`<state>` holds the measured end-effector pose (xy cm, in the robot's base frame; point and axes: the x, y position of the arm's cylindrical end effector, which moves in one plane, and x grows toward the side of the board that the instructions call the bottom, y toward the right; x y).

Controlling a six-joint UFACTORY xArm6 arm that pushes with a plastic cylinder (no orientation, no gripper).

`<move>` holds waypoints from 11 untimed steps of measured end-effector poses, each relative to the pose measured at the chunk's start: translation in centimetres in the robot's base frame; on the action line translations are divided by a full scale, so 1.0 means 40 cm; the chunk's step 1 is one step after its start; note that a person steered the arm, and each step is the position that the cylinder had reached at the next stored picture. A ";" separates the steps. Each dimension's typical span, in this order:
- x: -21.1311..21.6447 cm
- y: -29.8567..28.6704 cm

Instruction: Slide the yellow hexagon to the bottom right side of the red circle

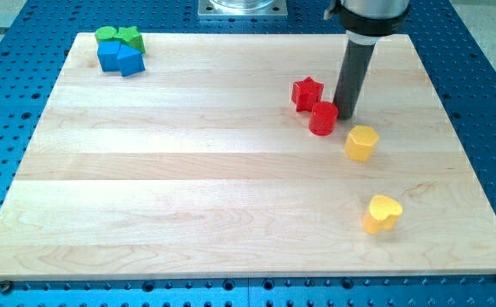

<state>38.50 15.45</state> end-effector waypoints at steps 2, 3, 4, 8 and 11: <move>0.016 0.193; 0.066 0.164; 0.130 0.105; 0.261 0.106; 0.221 0.022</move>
<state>47.35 16.35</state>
